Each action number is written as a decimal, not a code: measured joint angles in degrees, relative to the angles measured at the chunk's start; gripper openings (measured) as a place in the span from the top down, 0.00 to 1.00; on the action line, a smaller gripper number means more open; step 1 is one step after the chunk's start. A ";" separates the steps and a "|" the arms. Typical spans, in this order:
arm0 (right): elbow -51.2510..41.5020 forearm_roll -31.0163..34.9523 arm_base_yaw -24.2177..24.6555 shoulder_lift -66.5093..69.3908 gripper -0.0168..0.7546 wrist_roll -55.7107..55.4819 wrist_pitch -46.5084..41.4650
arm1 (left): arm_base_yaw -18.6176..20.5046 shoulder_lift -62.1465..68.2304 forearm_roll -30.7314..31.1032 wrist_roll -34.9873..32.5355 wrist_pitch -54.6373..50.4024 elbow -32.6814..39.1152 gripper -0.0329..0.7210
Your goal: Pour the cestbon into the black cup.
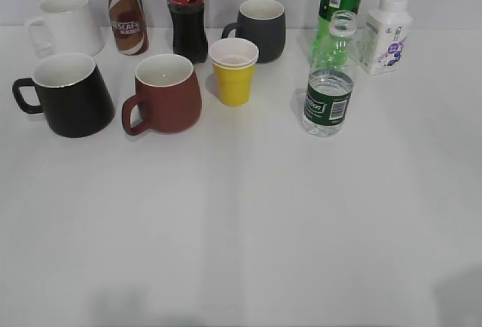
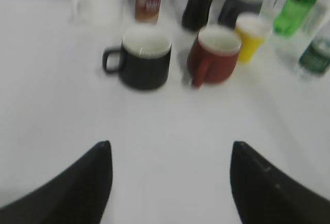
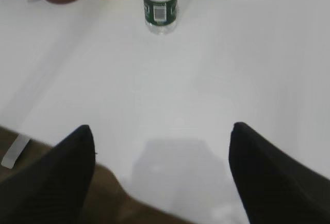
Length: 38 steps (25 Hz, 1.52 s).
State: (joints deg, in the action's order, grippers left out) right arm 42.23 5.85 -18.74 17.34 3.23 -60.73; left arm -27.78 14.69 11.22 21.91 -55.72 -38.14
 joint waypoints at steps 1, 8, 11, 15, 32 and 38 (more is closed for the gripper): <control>0.00 -0.25 0.00 -2.11 0.19 -0.26 -2.23 | 0.00 -0.52 -0.42 -0.57 -2.68 0.00 0.23; -5.70 -1.58 0.00 -12.94 0.19 -0.87 -8.53 | 0.06 -7.02 -2.58 -5.24 -9.01 1.76 0.18; -9.83 -1.58 0.00 -16.03 0.19 -0.87 -9.01 | 0.06 -11.09 -3.12 -6.91 -10.42 5.68 0.18; -10.89 -2.62 0.00 -17.72 0.20 -0.87 -7.26 | 0.06 -14.99 -3.39 -8.45 -6.80 7.48 0.18; -13.35 -3.99 0.28 -17.83 0.21 -0.87 1.13 | 1.72 -14.99 -5.09 -10.73 -5.76 7.67 0.18; -13.35 -4.06 7.48 -17.83 0.21 -0.87 1.19 | 17.16 -14.99 -5.09 -10.75 -5.69 7.67 0.18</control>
State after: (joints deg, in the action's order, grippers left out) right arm 28.88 1.79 -11.26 -0.49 2.36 -59.54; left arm -10.63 -0.30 6.13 11.16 -61.41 -30.47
